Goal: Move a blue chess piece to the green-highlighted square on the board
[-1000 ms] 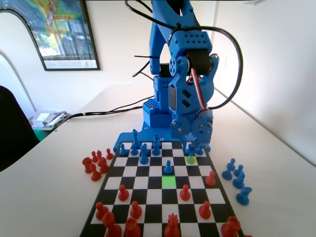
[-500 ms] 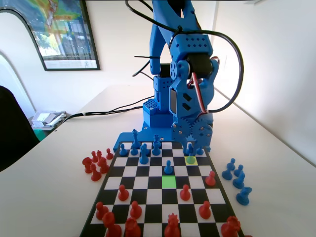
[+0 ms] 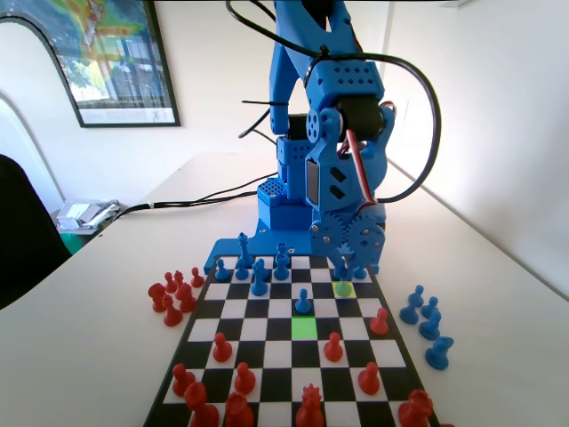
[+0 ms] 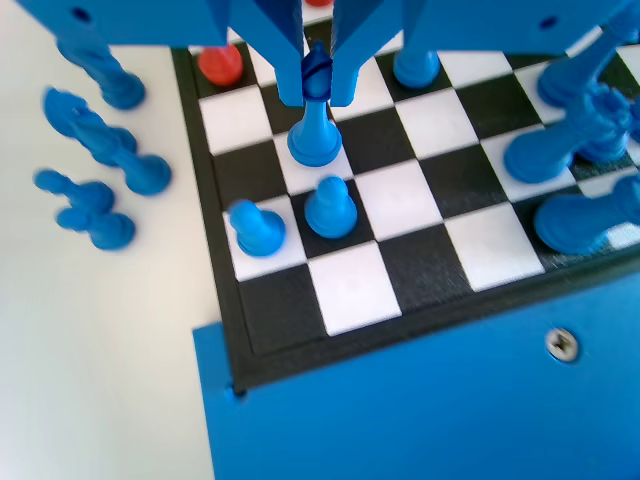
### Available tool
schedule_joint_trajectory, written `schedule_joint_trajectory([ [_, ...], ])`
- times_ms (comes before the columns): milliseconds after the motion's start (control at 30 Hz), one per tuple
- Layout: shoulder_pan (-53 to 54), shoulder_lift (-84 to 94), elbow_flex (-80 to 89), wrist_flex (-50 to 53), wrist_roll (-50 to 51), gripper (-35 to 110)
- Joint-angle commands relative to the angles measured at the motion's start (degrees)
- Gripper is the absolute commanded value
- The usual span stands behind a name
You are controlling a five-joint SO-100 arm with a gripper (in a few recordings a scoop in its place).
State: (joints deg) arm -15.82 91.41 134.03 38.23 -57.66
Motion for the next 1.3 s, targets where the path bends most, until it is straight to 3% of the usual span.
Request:
schedule_joint_trajectory([
  [0,2.0,2.5,-4.0,0.8,-0.5,1],
  [400,10.8,8.8,-10.6,5.4,-1.3,1],
  [700,17.1,-1.3,-15.2,3.6,-3.4,1],
  [1267,16.6,-7.6,-14.9,0.5,-6.2,1],
])
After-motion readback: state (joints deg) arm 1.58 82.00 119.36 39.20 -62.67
